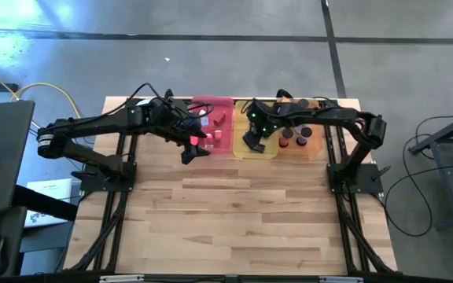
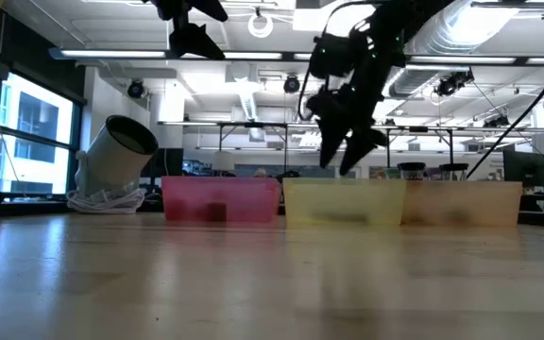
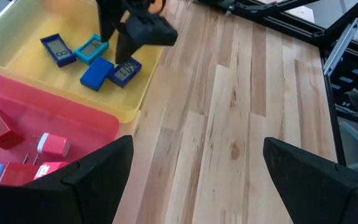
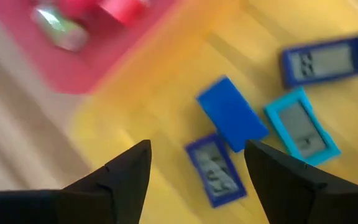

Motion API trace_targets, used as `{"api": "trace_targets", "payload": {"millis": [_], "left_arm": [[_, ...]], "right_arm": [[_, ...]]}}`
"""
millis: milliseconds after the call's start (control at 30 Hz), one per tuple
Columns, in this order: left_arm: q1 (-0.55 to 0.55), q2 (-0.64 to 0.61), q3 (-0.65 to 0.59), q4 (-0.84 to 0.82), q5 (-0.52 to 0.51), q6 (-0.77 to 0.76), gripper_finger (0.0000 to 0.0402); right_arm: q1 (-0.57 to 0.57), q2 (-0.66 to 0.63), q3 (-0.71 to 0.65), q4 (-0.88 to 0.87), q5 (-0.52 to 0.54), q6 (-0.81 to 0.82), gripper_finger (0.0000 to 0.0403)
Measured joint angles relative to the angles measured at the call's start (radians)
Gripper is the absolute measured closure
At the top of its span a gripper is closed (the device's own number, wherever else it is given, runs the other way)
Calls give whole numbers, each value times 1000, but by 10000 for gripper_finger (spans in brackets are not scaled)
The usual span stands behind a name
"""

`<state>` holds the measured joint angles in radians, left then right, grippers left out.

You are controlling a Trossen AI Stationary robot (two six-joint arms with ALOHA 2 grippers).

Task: Pick & Place Office items
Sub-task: Return to Home Position

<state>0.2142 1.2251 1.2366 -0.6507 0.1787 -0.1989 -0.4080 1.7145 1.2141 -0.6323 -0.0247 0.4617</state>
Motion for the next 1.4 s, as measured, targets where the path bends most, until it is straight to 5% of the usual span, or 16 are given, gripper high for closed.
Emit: {"api": "trace_targets", "payload": {"millis": [500, 767, 1067, 1233, 1400], "left_arm": [[0, -89, -1, -73, 0, 11, 50], [-4, -223, -1, -161, 19, -40, 50], [-40, -299, -1, -179, 100, -228, 51], [-62, -309, -1, 19, 161, -349, 51], [-70, -310, 0, 151, 196, -417, 52]], "right_arm": [[32, -84, 121, 40, -320, 10, 158], [110, -72, 120, 204, -334, 67, 168], [166, -170, 120, 325, -348, 92, 288], [229, -288, 120, 335, -248, 50, 388], [281, -423, 120, 305, -138, -7, 400]]}}
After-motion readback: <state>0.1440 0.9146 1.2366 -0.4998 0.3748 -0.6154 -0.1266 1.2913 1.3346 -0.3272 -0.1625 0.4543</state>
